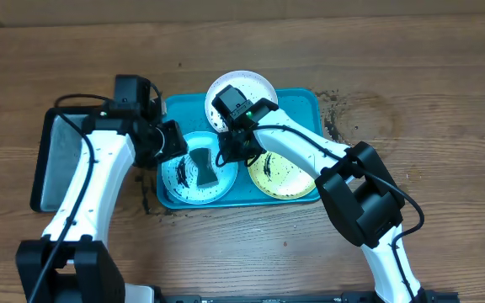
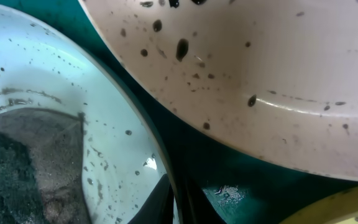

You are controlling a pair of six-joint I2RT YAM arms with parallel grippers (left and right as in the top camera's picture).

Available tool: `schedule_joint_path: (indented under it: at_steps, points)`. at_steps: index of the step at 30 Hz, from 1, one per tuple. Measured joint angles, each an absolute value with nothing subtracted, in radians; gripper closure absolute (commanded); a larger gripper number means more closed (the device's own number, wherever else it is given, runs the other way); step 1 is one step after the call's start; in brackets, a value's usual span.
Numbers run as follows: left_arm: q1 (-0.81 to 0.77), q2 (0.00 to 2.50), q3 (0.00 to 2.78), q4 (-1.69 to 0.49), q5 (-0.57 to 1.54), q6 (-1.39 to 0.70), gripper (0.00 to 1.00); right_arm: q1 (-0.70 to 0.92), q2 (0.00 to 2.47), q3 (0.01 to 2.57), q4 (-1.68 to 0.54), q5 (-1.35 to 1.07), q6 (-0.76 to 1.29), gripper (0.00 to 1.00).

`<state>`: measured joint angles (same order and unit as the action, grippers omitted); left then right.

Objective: Clean dirty plates on tray and stack at the side

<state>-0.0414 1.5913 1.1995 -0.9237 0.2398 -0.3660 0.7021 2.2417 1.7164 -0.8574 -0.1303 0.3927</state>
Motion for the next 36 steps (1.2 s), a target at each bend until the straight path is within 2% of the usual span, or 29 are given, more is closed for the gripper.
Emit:
schedule_joint_path:
  at_steps: [10,18,22,26,30,36]
  points:
    - [-0.122,1.697,1.123,-0.776,0.255,-0.411,0.66,0.702,2.242,1.716,-0.866,-0.131,0.392,0.92]
    - [-0.138,1.777,1.122,-0.753,0.254,-0.454,0.68,0.702,2.242,1.716,-0.870,-0.131,0.393,0.92]
    - [-0.138,1.813,1.122,-0.750,0.255,-0.465,0.73,0.702,2.242,1.716,-0.870,-0.130,0.393,0.92]
    - [-0.138,1.840,1.122,-0.745,0.262,-0.467,0.86,0.702,2.243,1.716,-0.870,-0.130,0.392,0.92]
    - [-0.138,1.842,1.124,-0.749,0.250,-0.469,0.96,0.702,2.243,1.716,-0.870,-0.130,0.392,0.92]
    - [-0.144,1.842,1.132,-0.798,0.097,-0.470,0.96,0.702,2.243,1.716,-0.875,-0.130,0.392,0.92]
